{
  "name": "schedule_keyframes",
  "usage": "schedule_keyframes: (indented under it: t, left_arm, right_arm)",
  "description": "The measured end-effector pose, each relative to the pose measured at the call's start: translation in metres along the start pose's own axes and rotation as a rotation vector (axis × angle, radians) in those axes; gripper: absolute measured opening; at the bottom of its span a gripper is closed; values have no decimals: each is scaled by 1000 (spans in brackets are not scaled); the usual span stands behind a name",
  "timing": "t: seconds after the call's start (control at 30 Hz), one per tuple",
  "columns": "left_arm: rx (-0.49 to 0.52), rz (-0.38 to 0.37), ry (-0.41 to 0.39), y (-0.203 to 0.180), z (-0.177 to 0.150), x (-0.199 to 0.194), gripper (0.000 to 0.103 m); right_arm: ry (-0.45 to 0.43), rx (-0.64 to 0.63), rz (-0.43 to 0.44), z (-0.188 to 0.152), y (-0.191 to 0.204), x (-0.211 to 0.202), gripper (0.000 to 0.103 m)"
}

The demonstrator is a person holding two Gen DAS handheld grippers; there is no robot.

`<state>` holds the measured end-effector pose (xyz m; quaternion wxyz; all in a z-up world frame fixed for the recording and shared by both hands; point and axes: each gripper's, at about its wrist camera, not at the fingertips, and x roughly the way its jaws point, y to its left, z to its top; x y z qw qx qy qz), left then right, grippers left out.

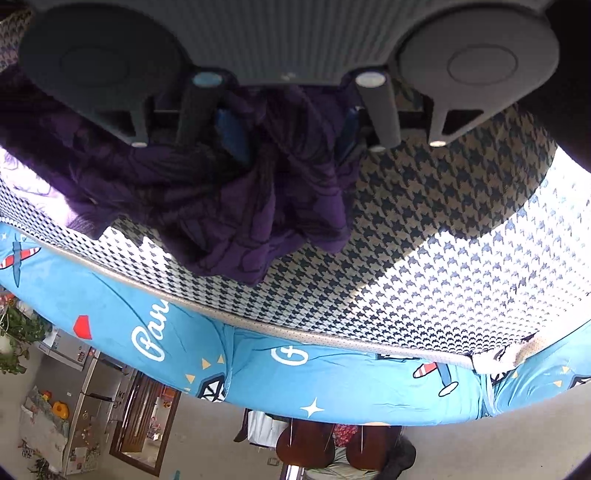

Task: Fold clothes

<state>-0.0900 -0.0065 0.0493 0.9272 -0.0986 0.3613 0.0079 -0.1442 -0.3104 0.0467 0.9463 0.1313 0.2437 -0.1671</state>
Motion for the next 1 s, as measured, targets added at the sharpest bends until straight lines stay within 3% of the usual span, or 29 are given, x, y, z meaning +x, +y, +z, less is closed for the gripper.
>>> schedule_keyframes:
  t: [0.2, 0.33, 0.4, 0.47, 0.6, 0.77, 1.0]
  left_arm:
    - [40, -57, -78, -21, 11, -18, 69]
    - [74, -86, -118, -37, 20, -20, 82]
    - [80, -96, -129, -43, 26, -15, 84]
    - [91, -104, -126, -48, 32, -7, 90]
    - [126, -110, -118, -62, 43, 12, 94]
    - [179, -126, -91, -84, 54, 37, 103]
    - [322, -140, -16, -110, 49, 73, 103]
  right_arm:
    - [-69, -56, 16, 0, 13, -9, 44]
    - [-64, -87, 69, 1, 19, -8, 46]
    - [-65, -107, 81, 1, 23, -7, 46]
    - [-76, -145, 85, 1, 30, -6, 46]
    - [-115, -254, 81, 2, 49, -5, 66]
    - [-118, -402, 74, 1, 74, 9, 68]
    - [-61, -416, -11, -3, 73, 45, 72]
